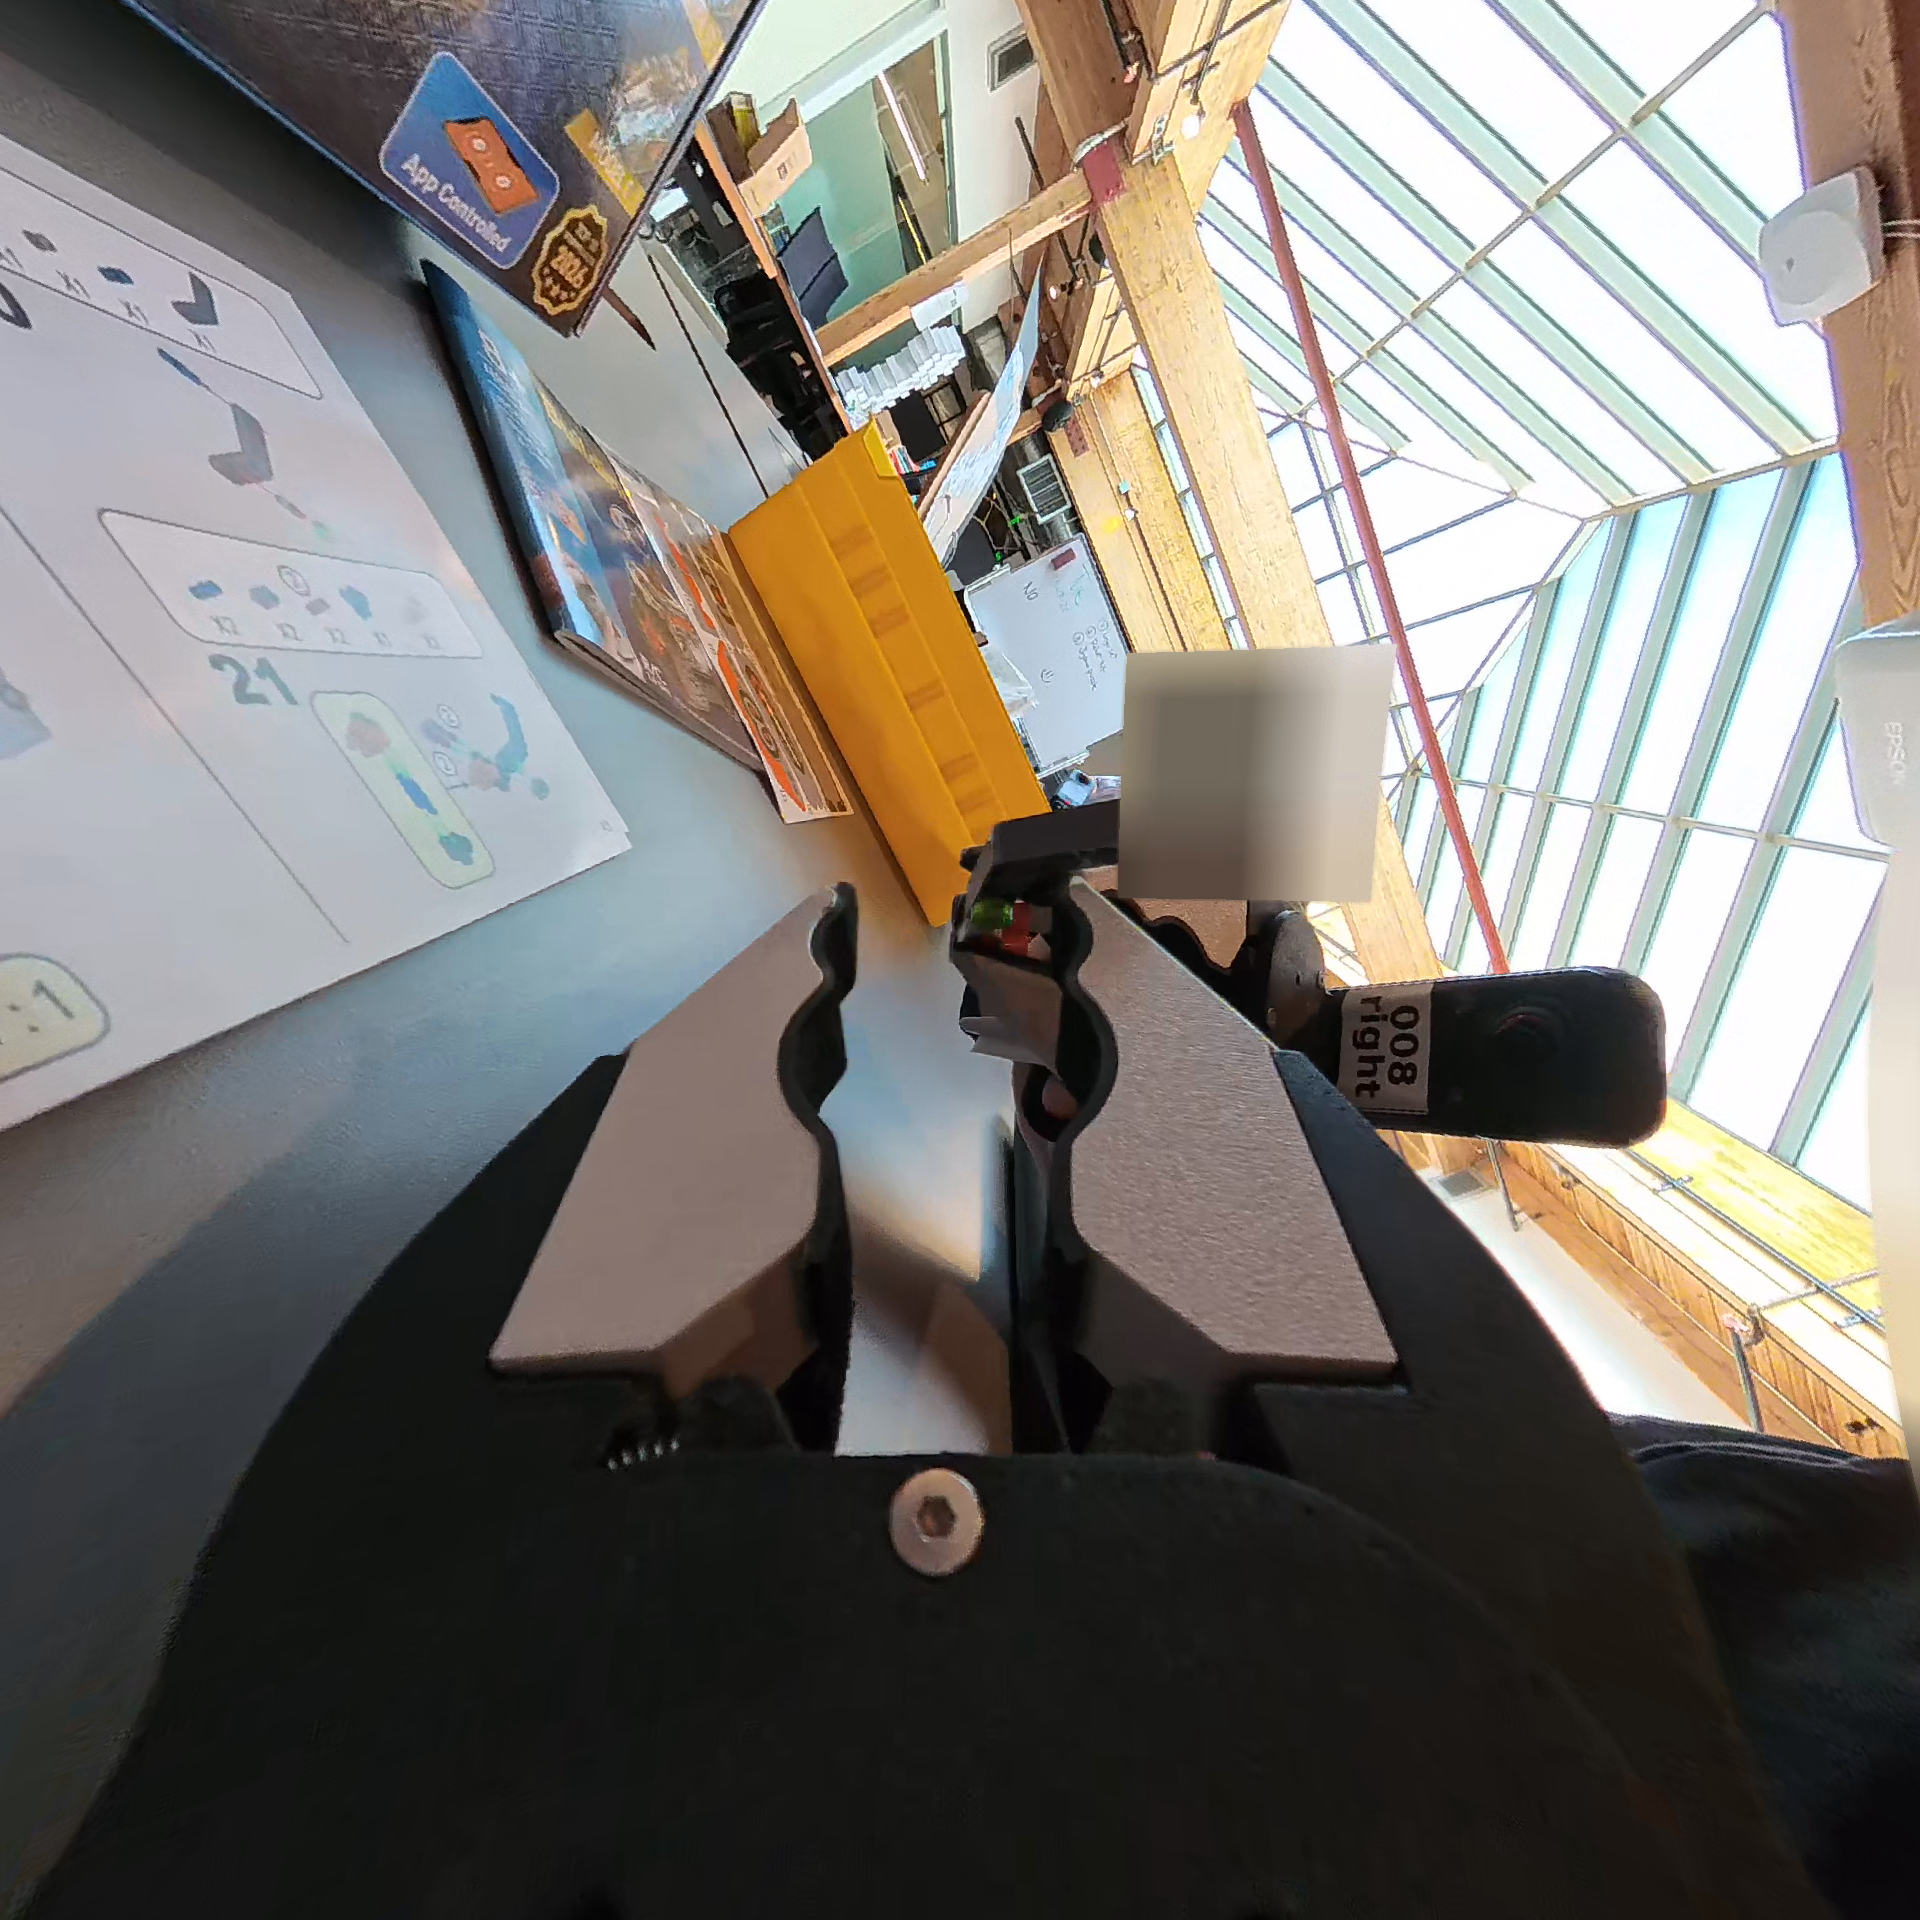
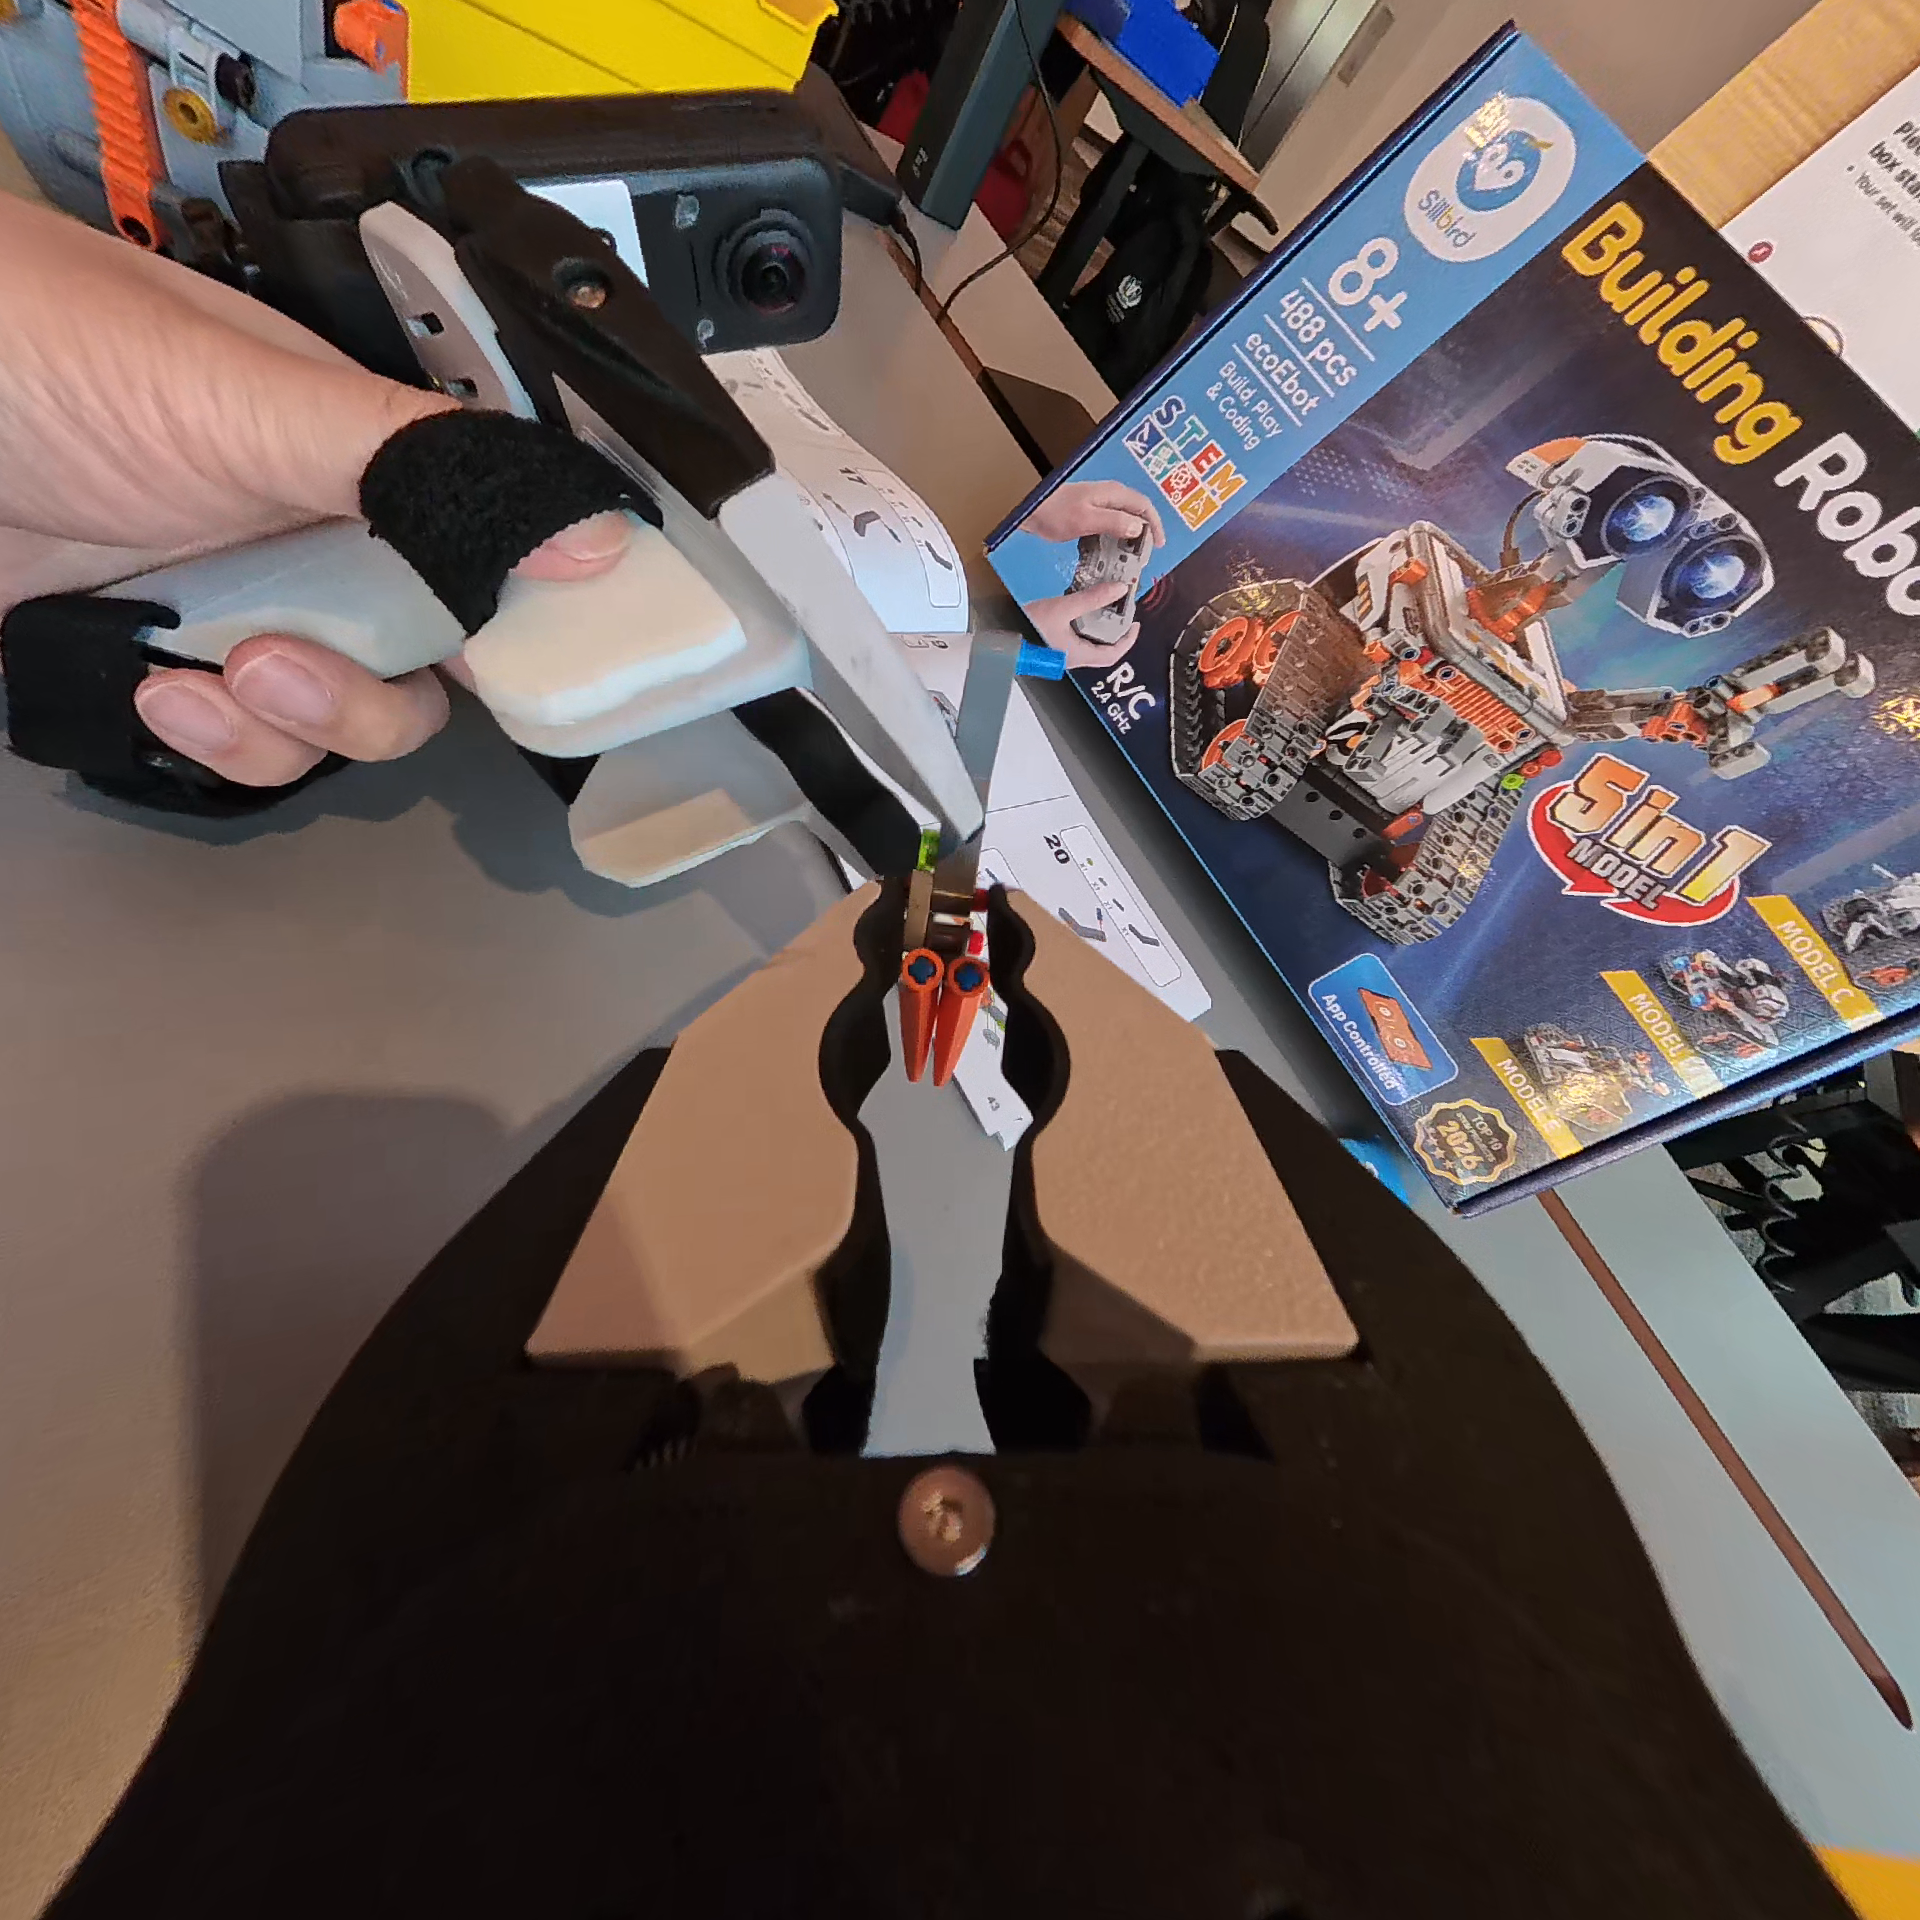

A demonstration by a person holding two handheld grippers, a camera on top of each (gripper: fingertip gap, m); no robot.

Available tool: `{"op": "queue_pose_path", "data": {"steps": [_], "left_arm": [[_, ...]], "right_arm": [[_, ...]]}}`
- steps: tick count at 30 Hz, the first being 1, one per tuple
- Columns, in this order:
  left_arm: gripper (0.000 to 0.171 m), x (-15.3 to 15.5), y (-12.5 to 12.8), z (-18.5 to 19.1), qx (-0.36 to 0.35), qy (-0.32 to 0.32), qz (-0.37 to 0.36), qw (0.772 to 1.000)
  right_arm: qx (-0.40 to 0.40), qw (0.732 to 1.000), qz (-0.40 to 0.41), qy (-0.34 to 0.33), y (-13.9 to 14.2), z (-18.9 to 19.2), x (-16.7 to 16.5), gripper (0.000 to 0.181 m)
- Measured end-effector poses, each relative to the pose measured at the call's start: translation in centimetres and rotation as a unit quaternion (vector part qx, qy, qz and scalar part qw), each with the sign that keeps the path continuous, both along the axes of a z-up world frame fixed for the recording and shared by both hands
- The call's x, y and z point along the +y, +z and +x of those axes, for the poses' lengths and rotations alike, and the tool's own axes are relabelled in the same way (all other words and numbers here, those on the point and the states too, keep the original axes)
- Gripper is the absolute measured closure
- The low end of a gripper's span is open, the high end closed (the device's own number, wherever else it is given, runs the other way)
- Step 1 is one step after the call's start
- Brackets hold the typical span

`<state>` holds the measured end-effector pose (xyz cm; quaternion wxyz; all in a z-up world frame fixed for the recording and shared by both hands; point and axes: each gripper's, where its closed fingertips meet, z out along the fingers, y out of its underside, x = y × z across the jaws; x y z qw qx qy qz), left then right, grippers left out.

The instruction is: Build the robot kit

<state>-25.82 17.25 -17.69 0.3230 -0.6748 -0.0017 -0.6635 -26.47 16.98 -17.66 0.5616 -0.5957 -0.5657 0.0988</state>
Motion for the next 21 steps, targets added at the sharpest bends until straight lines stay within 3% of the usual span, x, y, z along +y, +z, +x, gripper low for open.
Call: {"op": "queue_pose_path", "data": {"steps": [2,7,17,21], "left_arm": [[0.135,0.0,0.0,0.0,0.010,0.001,0.006,1.000],[0.158,-0.1,0.2,0.2,-0.006,-0.005,0.012,1.000],[0.166,0.5,0.1,-0.7,-0.011,0.016,-0.002,1.000],[0.167,0.1,0.9,-1.1,-0.012,-0.004,0.008,1.000]], "right_arm": [[-0.003,1.000,0.002,0.001,-0.1,0.0,0.0,0.166],[-0.024,1.000,0.003,0.000,-0.9,-0.2,0.1,0.166],[0.010,1.000,0.001,-0.021,-0.3,-0.9,0.5,0.163],[0.085,0.993,-0.062,0.054,0.9,-1.4,-1.3,0.147]]}}
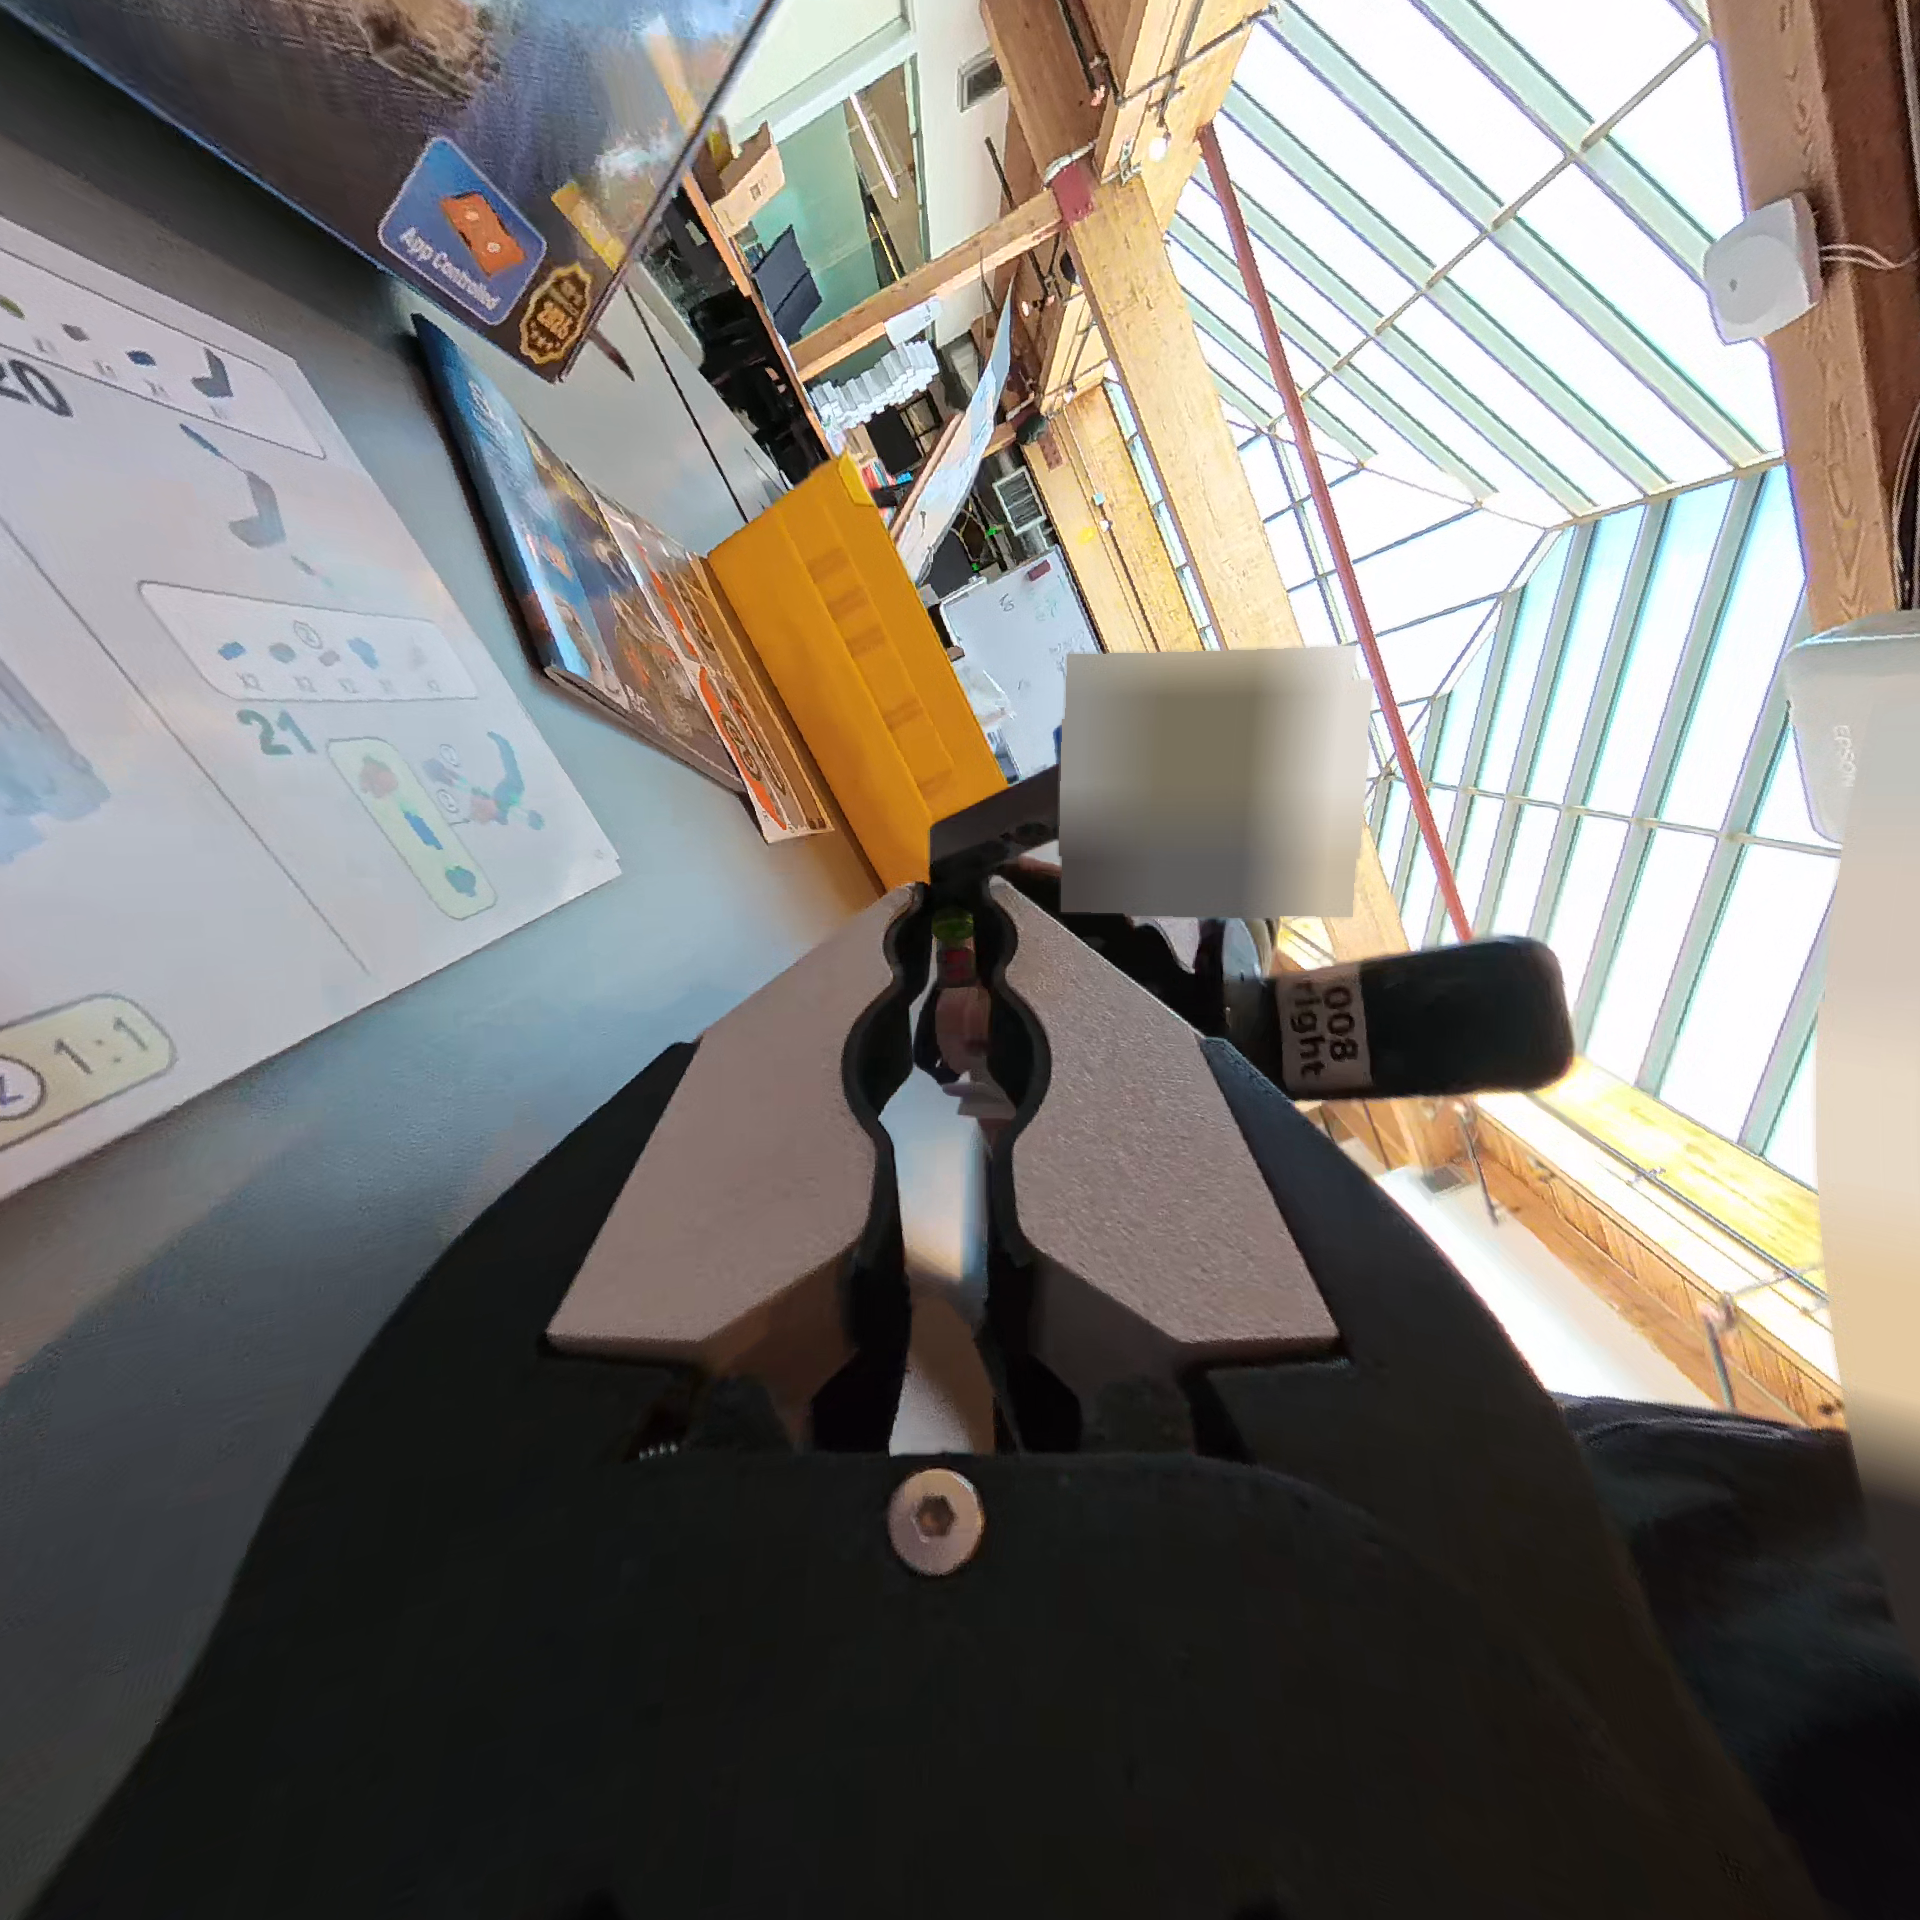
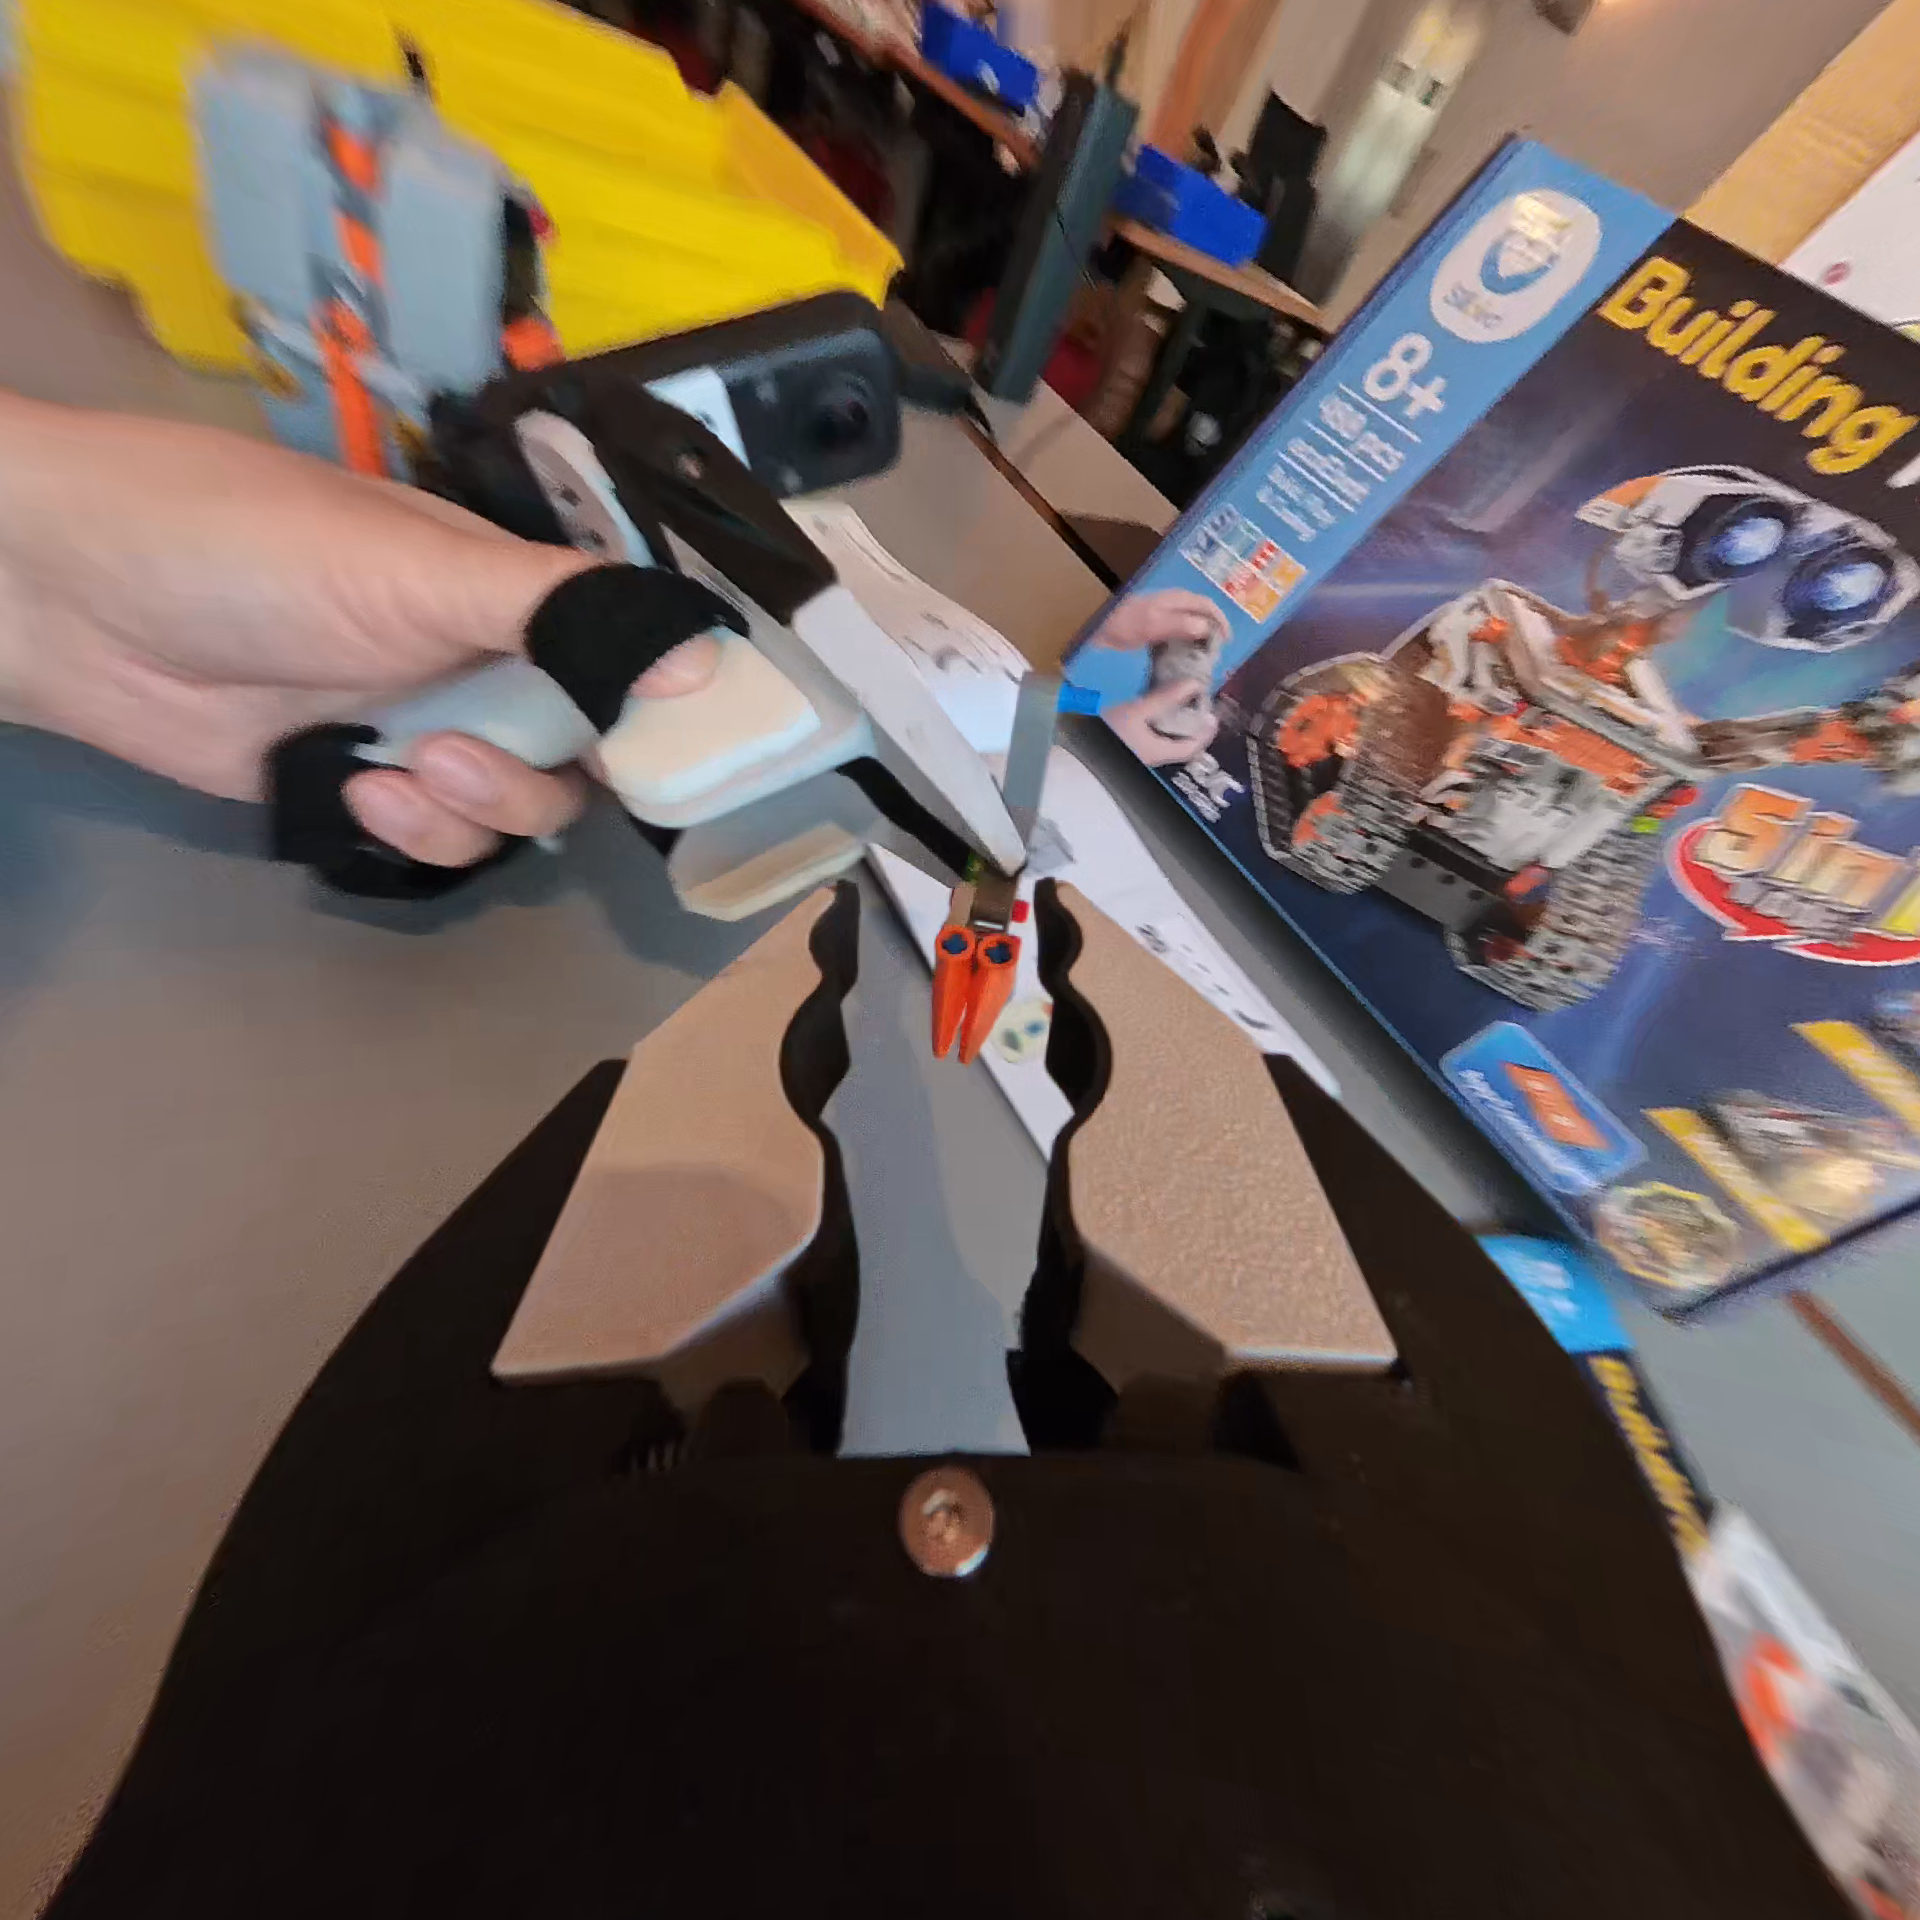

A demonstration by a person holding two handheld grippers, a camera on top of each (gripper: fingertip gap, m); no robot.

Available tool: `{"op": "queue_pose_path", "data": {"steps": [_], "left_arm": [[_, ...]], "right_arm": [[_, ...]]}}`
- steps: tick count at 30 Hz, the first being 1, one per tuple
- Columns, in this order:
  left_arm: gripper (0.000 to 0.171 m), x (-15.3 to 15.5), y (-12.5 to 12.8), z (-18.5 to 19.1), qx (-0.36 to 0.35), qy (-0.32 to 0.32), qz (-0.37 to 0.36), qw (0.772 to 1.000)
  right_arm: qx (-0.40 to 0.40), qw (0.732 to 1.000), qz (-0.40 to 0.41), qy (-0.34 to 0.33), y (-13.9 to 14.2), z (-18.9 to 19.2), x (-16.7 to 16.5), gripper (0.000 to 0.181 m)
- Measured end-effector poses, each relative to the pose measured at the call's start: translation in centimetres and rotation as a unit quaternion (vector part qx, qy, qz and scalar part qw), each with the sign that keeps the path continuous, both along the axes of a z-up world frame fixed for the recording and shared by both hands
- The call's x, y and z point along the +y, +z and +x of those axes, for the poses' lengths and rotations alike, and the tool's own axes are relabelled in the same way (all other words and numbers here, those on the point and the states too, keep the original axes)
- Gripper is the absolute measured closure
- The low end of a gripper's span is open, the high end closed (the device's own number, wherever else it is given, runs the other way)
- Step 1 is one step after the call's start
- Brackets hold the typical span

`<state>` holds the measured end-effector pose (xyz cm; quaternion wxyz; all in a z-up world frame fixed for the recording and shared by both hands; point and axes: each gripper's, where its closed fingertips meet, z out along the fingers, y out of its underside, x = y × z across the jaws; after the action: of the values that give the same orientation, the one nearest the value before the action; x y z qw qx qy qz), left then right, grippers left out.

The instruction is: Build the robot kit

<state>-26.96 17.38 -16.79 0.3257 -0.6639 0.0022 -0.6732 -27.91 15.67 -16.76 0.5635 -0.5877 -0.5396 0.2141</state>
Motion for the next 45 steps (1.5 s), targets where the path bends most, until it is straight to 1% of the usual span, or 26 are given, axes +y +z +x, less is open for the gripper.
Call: {"op": "queue_pose_path", "data": {"steps": [2,4,5,7,9,10,13,15,17,22,23,24,26,30,33,36,37,38,40,41,42,43,44,45], "left_arm": [[0.166,-0.4,0.3,-0.4,0.021,-0.023,0.012,0.999],[0.166,-1.0,0.6,-0.6,0.046,-0.049,0.027,0.997],[0.166,-1.6,1.0,-0.4,0.047,-0.069,0.033,0.996],[0.166,-2.8,1.9,0.0,0.049,-0.111,0.042,0.992],[0.166,-4.0,2.0,0.7,0.068,-0.144,0.052,0.986],[0.166,-4.4,2.0,1.0,0.074,-0.154,0.056,0.984],[0.166,-5.0,1.4,1.9,0.086,-0.173,0.052,0.980],[0.166,-5.7,1.1,2.2,0.087,-0.198,0.044,0.975],[0.166,-6.7,0.6,2.5,0.095,-0.233,0.029,0.967],[0.166,-9.2,-1.7,3.4,0.145,-0.304,-0.010,0.941],[0.166,-9.4,-1.8,3.5,0.148,-0.310,-0.014,0.939],[0.166,-9.5,-1.7,3.6,0.144,-0.312,-0.015,0.939],[0.166,-9.8,-1.6,3.6,0.143,-0.318,-0.014,0.937],[0.167,-8.4,-0.2,3.3,0.114,-0.275,0.017,0.954],[0.166,-6.7,0.9,2.7,0.126,-0.207,0.067,0.968],[0.166,-5.8,2.3,2.0,0.152,-0.141,0.120,0.971],[0.166,-5.9,2.6,1.8,0.157,-0.125,0.134,0.970],[0.166,-6.1,2.9,1.7,0.162,-0.112,0.149,0.969],[0.166,-6.9,3.6,1.6,0.152,-0.097,0.179,0.967],[0.166,-7.2,4.0,1.4,0.146,-0.087,0.187,0.967],[0.166,-7.4,4.2,1.1,0.143,-0.080,0.193,0.967],[0.166,-7.6,4.3,1.0,0.142,-0.078,0.197,0.967],[0.166,-7.8,4.3,0.8,0.144,-0.074,0.201,0.966],[0.166,-7.9,4.2,0.7,0.147,-0.070,0.204,0.965]], "right_arm": [[0.056,0.997,-0.054,0.029,1.3,0.4,-0.7,0.147],[0.109,0.986,-0.119,0.051,2.3,1.1,-0.9,0.148],[0.130,0.978,-0.155,0.056,2.6,1.4,-0.7,0.150],[0.151,0.954,-0.243,0.085,2.4,1.7,-1.1,0.156],[0.154,0.927,-0.323,0.116,1.6,1.7,-1.7,0.156],[0.158,0.916,-0.344,0.131,1.6,1.6,-2.0,0.157],[0.170,0.894,-0.375,0.178,2.2,1.6,-3.2,0.158],[0.188,0.884,-0.389,0.180,2.6,1.8,-2.9,0.158],[0.203,0.865,-0.416,0.192,2.9,2.1,-3.1,0.158],[0.166,0.811,-0.512,0.229,1.2,1.7,-4.9,0.155],[0.159,0.801,-0.528,0.234,1.0,1.6,-5.2,0.156],[0.154,0.795,-0.537,0.235,0.7,1.6,-5.4,0.154],[0.152,0.783,-0.551,0.247,0.8,1.6,-5.8,0.157],[0.169,0.790,-0.544,0.227,1.0,1.8,-4.9,0.154],[0.196,0.790,-0.536,0.222,2.3,2.4,-4.7,0.152],[0.187,0.815,-0.507,0.211,2.4,2.7,-5.6,0.151],[0.186,0.823,-0.494,0.207,2.5,2.6,-6.0,0.147],[0.193,0.834,-0.475,0.205,2.8,2.5,-6.1,0.148],[0.202,0.854,-0.436,0.197,3.3,2.2,-6.3,0.156],[0.186,0.866,-0.425,0.186,2.9,2.0,-6.2,0.152],[0.168,0.878,-0.409,0.181,2.4,1.8,-6.3,0.144],[0.157,0.885,-0.398,0.184,2.3,1.6,-6.5,0.142],[0.156,0.885,-0.396,0.192,2.5,1.4,-6.8,0.145],[0.156,0.878,-0.402,0.209,2.8,1.1,-7.4,0.149]]}}
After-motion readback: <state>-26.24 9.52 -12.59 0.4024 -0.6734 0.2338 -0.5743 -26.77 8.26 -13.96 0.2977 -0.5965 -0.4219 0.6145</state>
